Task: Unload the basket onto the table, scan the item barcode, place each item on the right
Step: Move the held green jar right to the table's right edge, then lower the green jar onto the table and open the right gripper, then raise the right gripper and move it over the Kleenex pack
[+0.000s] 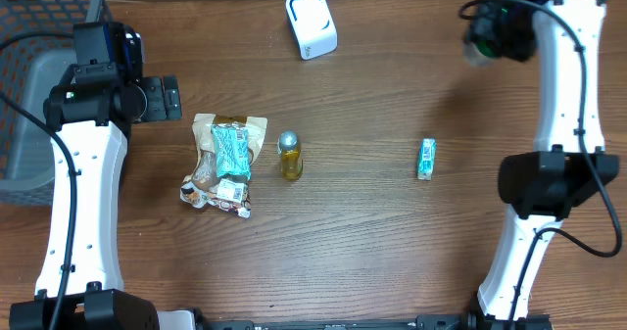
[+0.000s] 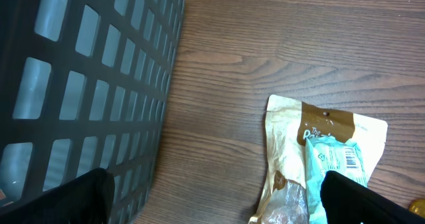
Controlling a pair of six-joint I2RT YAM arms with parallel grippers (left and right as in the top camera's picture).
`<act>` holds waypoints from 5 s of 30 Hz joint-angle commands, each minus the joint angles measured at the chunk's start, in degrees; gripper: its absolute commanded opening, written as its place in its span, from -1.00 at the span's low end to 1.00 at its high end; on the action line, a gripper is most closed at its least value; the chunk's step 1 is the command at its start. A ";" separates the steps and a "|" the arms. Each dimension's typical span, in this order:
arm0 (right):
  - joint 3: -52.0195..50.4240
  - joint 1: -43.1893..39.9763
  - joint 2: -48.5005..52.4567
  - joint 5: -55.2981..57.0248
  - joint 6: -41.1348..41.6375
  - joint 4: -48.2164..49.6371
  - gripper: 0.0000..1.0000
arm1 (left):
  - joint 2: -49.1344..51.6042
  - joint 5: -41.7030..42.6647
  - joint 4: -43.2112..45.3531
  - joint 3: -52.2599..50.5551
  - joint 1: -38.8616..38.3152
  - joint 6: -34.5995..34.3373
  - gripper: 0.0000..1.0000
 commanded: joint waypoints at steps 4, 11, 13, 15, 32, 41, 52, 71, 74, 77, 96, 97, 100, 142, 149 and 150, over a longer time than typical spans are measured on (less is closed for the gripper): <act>-4.09 -5.44 -0.63 -0.04 -0.04 -0.33 -0.74 | -0.87 -0.31 0.22 1.29 -0.02 1.07 1.00; -11.02 -7.85 -0.61 -0.04 -0.07 -0.04 -0.72 | -0.87 -0.31 0.22 1.29 -0.11 1.07 0.99; -12.76 -7.98 -0.61 0.00 -0.07 -0.04 -0.71 | -0.87 -0.31 0.22 1.29 -0.11 1.07 0.99; -14.56 -7.96 -0.61 0.55 -0.07 0.00 -0.71 | -0.87 -0.31 0.22 1.29 -0.09 1.07 1.00; -31.04 -7.96 -0.61 2.49 -0.02 6.47 -0.63 | -0.87 -0.31 0.22 1.29 0.02 1.07 0.99; -39.82 -7.58 -0.61 2.32 0.37 12.85 -0.57 | -0.87 -0.31 0.22 1.29 -0.35 1.07 1.00; -42.01 -7.58 -0.59 2.38 -0.11 16.26 0.55 | -0.87 -0.31 0.22 1.29 -0.31 1.07 0.99; -19.41 -6.69 -0.90 2.21 -0.31 8.35 1.00 | -0.87 -0.31 0.22 1.29 -0.31 1.07 0.99; -13.44 -4.90 -0.94 -2.05 -2.19 5.66 1.00 | -0.87 -0.31 0.22 1.29 -0.31 1.07 0.99; -11.76 -2.40 -0.98 -7.80 -4.98 4.31 0.99 | -0.87 -0.31 0.22 1.29 -0.31 1.07 0.99; -12.33 13.99 -0.92 -5.40 -5.03 2.45 1.00 | -0.87 -0.31 0.22 1.29 -0.31 1.07 0.99; -12.33 13.97 -0.92 -5.38 -5.03 2.58 1.00 | -0.87 -0.31 0.22 1.29 -0.31 1.07 1.00; -12.33 13.90 -0.92 -5.40 -5.03 3.85 1.00 | -0.87 -0.31 0.22 1.29 -0.31 1.07 0.99; -12.33 13.90 -0.92 -5.40 -5.03 8.22 1.00 | -0.87 -0.31 0.22 1.29 -0.31 1.07 0.99; -12.33 13.90 -0.92 -5.38 -5.03 8.22 1.00 | -0.87 -0.31 0.22 1.29 -0.31 1.07 0.99; -12.33 13.90 -0.92 -5.38 -5.03 8.22 1.00 | -0.87 -0.31 0.22 1.29 -0.31 1.07 0.99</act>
